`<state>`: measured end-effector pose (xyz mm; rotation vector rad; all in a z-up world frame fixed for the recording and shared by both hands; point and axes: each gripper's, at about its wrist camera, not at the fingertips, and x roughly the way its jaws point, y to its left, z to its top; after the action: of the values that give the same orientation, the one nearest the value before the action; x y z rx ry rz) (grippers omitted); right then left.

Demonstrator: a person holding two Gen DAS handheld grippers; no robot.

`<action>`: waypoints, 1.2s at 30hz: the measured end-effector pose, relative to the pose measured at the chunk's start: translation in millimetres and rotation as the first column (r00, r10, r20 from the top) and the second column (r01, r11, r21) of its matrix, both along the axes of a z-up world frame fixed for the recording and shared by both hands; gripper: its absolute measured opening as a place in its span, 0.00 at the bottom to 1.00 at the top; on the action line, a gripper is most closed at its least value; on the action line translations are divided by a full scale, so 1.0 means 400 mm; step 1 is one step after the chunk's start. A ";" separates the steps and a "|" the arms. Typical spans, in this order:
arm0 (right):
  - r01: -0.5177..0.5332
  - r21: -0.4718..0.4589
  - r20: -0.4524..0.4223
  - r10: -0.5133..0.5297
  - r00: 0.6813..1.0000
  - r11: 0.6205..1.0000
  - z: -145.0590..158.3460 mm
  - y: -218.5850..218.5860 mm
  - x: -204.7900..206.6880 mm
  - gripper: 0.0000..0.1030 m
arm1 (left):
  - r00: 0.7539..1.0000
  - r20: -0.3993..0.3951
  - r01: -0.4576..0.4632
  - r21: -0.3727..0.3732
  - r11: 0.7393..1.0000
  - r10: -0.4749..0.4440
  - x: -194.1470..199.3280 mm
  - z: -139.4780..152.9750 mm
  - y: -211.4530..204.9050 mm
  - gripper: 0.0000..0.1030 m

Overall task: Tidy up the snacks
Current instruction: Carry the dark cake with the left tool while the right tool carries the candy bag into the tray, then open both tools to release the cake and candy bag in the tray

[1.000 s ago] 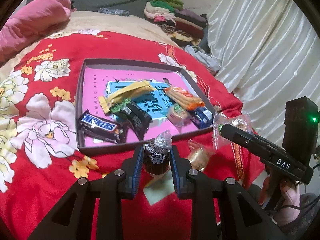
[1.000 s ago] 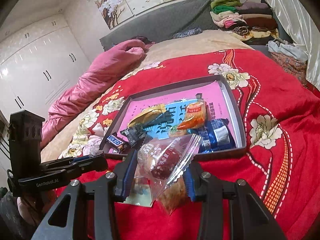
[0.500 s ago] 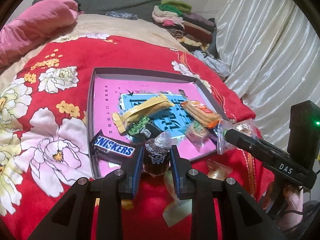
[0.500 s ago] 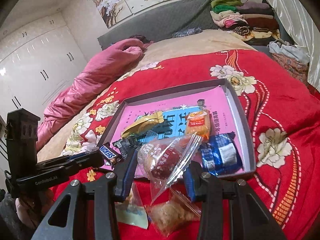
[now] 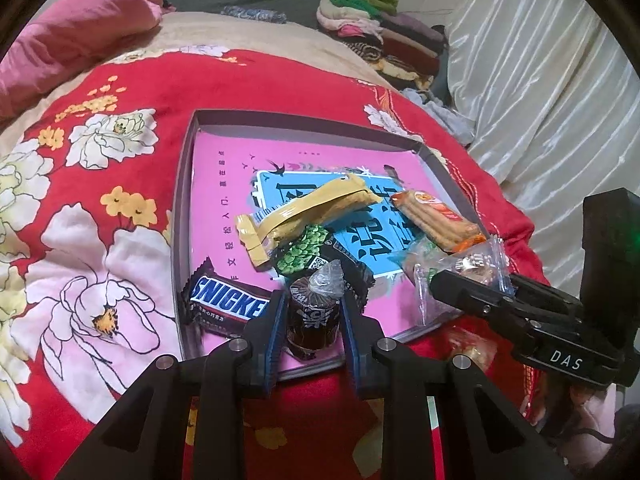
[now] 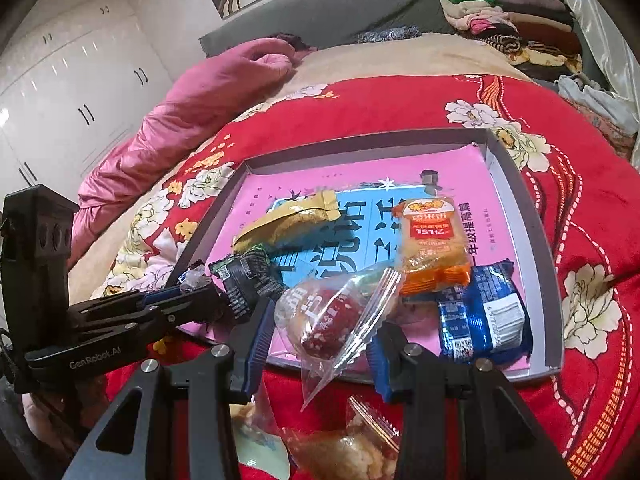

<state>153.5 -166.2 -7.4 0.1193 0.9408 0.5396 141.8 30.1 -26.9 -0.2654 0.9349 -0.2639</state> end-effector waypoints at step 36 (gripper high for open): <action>0.072 -0.031 0.089 -0.069 0.994 0.997 0.065 -0.058 -0.052 0.55 | 1.000 0.017 -0.021 -0.008 1.000 0.022 -0.008 0.029 0.026 0.60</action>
<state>132.5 -189.3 18.6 0.0968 0.8561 0.4597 138.6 40.4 -15.5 -0.2802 0.9138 -0.2499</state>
